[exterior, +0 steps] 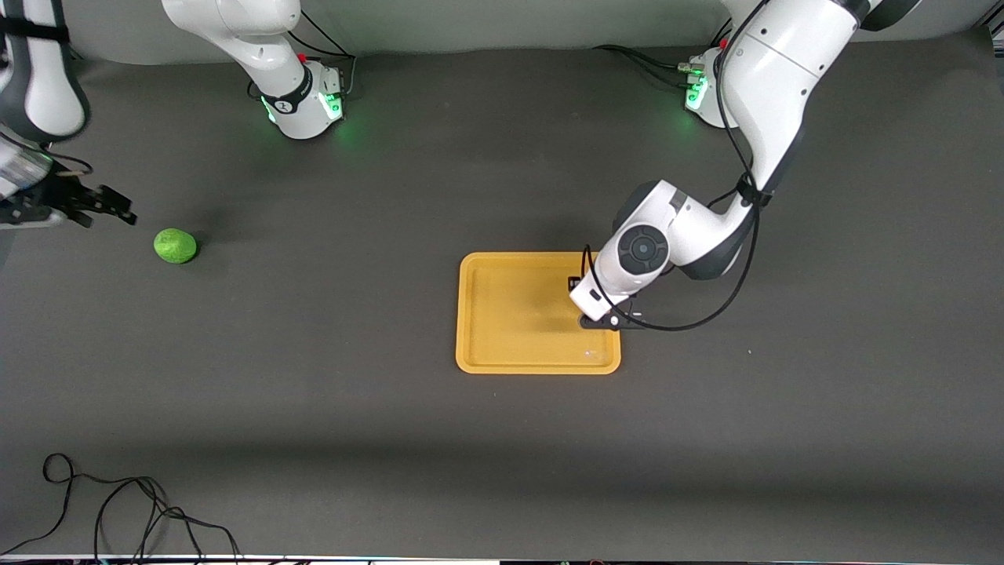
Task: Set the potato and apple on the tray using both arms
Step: 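Carry the potato with the left gripper over the yellow tray, then release the potato on the tray while the right gripper reaches the apple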
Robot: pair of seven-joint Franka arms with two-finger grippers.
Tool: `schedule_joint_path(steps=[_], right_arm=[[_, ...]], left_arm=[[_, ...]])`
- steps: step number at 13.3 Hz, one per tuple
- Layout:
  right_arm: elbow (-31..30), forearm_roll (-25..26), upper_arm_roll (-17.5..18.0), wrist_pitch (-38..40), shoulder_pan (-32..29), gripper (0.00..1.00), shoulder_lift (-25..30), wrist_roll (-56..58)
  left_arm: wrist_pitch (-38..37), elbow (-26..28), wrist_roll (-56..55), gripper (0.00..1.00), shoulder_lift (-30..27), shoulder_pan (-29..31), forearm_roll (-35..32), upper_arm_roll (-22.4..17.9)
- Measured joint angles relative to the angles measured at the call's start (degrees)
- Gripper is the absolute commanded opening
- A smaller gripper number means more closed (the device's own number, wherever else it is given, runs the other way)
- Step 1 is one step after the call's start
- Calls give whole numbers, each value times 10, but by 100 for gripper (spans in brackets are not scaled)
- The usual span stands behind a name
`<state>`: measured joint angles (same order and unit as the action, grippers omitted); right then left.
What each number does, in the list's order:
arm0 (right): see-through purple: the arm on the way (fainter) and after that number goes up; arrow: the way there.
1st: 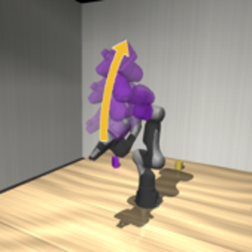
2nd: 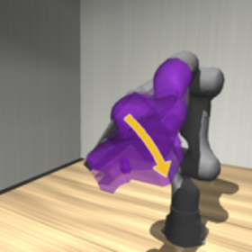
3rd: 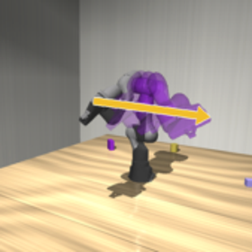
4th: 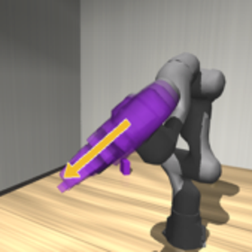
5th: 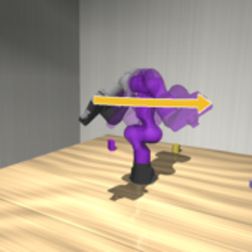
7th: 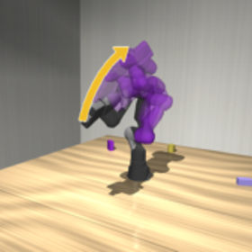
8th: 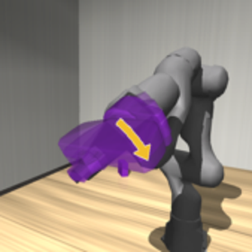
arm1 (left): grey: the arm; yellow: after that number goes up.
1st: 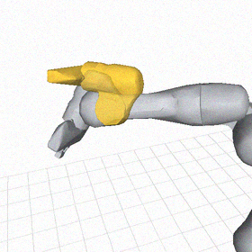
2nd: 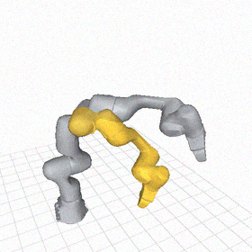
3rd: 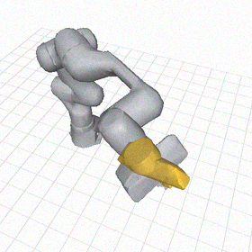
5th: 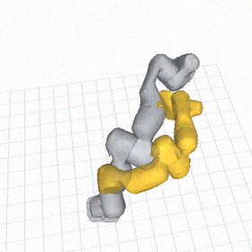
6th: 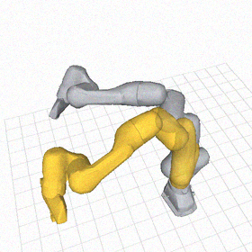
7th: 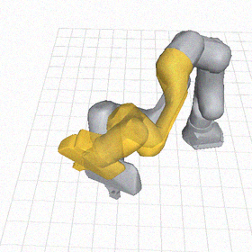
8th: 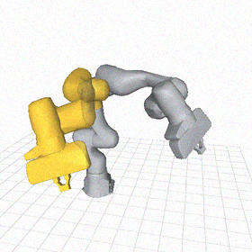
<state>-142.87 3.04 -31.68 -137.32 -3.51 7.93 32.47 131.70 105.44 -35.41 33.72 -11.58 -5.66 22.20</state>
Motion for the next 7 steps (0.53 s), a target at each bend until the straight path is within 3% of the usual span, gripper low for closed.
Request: schedule_joint_path(steps=[1, 7], right_arm=[[-6, -9, 0, -22, 1, 100, -22, 6], [-30, -65, 1, -123, 26, 100, -124, 25]], left_arm=[[0, -9, 0, 99, 4, 0, -1, -1], [-1, -32, 0, 100, 10, -1, -21, 0]])
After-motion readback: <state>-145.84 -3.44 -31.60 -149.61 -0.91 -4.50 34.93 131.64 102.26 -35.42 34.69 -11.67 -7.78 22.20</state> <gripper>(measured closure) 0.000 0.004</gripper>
